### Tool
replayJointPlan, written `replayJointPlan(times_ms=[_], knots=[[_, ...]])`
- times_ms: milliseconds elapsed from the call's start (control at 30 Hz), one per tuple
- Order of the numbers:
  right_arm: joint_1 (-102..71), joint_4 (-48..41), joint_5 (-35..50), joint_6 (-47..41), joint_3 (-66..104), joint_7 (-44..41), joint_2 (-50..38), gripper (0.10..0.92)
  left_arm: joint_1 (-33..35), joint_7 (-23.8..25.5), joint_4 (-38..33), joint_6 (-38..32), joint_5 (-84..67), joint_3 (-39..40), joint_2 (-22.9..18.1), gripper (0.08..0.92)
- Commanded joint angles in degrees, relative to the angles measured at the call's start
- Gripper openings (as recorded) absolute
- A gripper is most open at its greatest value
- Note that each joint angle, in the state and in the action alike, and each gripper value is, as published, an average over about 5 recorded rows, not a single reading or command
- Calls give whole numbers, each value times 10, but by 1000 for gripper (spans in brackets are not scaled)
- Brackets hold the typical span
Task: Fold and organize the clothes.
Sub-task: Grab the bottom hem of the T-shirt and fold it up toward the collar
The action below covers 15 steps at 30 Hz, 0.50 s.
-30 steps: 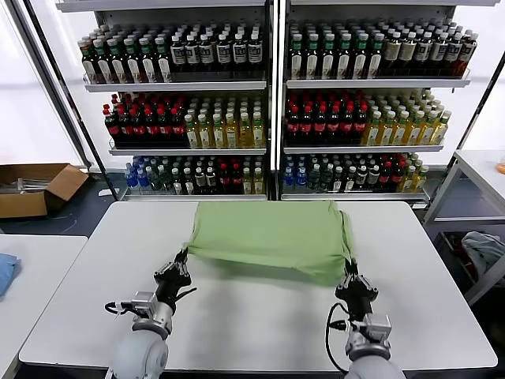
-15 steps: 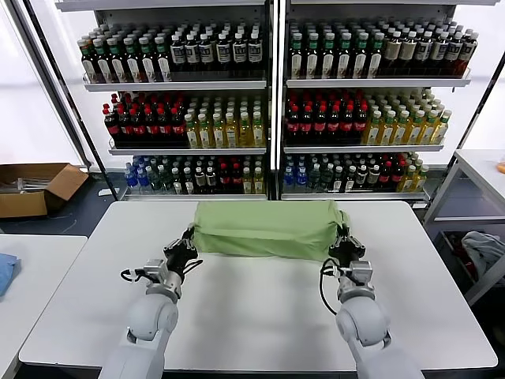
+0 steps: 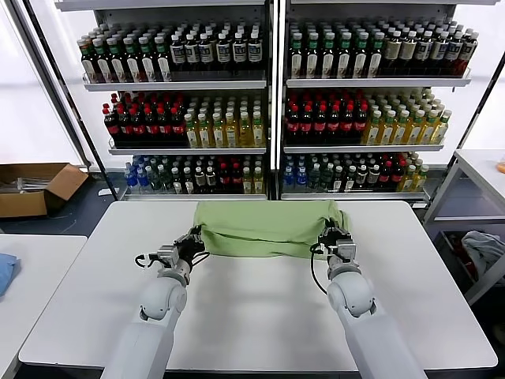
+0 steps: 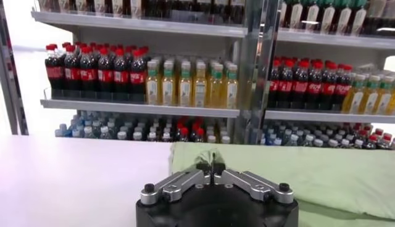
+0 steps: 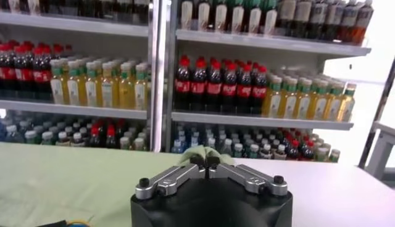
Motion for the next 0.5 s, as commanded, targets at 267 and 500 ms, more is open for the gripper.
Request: replayJointPlan(times_ms=[267,500], knots=[[32,26,170,-9,4,138,52,523,8,-33,-52,58,-4,-3,-2,416],[-26,89,114,-45,8,151,26,730,46,-34,-93,71,5,-14,2,615]])
